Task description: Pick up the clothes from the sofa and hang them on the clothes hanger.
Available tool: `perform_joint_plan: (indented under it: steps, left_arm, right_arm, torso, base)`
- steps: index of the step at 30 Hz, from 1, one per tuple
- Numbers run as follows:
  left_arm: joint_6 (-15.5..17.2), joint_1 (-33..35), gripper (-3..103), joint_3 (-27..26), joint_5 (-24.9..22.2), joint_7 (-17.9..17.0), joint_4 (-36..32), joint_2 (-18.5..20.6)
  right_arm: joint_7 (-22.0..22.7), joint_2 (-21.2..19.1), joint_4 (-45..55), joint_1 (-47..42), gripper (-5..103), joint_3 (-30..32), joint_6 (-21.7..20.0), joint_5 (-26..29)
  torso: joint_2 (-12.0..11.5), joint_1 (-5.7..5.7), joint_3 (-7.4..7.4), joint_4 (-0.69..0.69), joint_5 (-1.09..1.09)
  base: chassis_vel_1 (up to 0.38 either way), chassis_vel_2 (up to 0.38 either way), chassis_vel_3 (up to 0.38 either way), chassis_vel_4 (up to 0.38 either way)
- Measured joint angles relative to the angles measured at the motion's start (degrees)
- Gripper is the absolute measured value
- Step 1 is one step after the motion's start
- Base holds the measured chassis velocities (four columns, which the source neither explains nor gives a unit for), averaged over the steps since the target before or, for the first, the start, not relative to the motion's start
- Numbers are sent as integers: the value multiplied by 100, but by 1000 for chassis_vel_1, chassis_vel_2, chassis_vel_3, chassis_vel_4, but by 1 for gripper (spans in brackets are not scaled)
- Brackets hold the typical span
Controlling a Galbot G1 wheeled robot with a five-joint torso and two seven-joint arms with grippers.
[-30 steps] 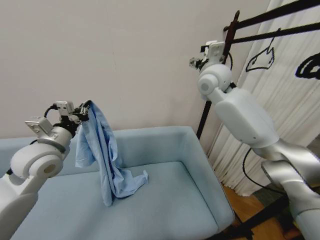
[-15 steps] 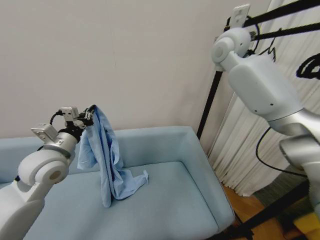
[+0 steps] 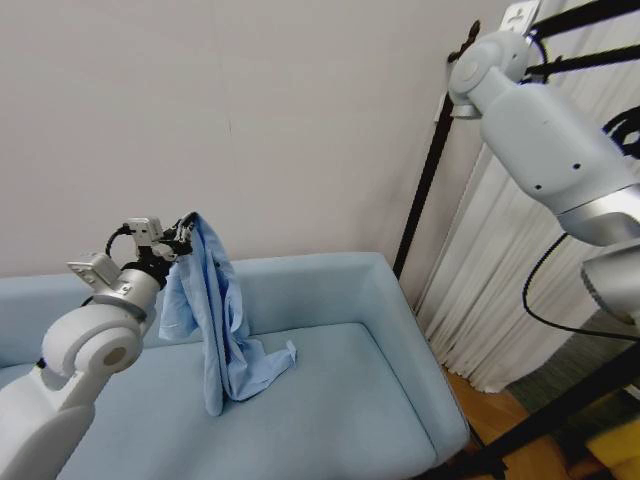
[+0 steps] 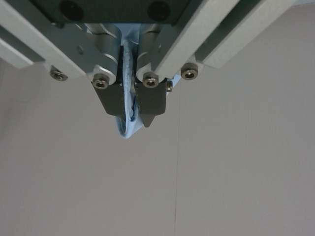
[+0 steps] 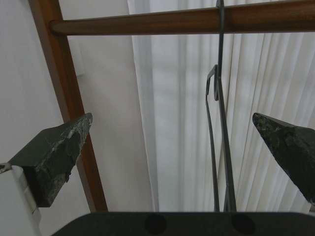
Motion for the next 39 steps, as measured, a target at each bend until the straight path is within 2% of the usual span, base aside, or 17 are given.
perform_joint_plan:
  steps: [8,19,22,24,25,28,31,34,35,38,39]
  left_arm:
    - [0,5,3,-3,3,6,-22,3]
    - [-2,91,3,-21,76,2,-89,-24]
    - [-2,93,3,-7,89,-9,-112,-33]
    - [-1,93,3,-2,91,-12,-120,-36]
    - [-1,92,3,10,94,-21,-137,-37]
    - [4,94,3,16,97,-28,-155,-37]
    - [11,125,3,17,113,-35,-172,-42]
    - [13,144,3,15,121,-38,-186,-44]
    - [13,150,3,13,122,-40,-188,-44]
    - [15,148,3,7,123,-41,-186,-35]
    - [15,148,3,7,123,-41,-186,-35]
  right_arm:
    - [34,-54,-123,-79,100,97,59,34]
    - [-166,-56,-290,-221,100,227,147,30]
    - [-237,-62,-311,-232,86,236,216,29]
    - [-249,-61,-315,-234,86,237,230,28]
    - [-283,-62,-319,-238,76,237,247,14]
    - [-318,-68,-316,-246,70,237,257,-13]
    - [-332,-76,-302,-257,54,239,265,-21]
    - [-337,-89,-271,-275,54,239,267,-20]
    - [-341,-94,-261,-282,42,240,268,-19]
    - [-345,-96,-241,-296,25,248,269,-15]
    - [-345,-96,-241,-296,25,248,269,-15]
  torso:
    - [0,0,0,0,0]
    - [0,0,0,0,0]
    - [0,0,0,0,0]
    - [0,0,0,0,0]
    - [0,0,0,0,-1]
    - [0,0,0,0,0]
    - [0,0,0,0,0]
    - [0,0,0,0,0]
    - [0,0,0,1,0]
    - [0,0,0,0,0]
    - [0,0,0,0,0]
  base:
    - [0,0,0,0]
    - [0,0,0,0]
    - [0,0,0,0]
    - [0,0,0,0]
    - [0,0,0,0]
    - [0,0,0,0]
    - [0,0,0,0]
    - [0,0,0,0]
    - [0,0,0,0]
    - [0,0,0,0]
    - [0,0,0,0]
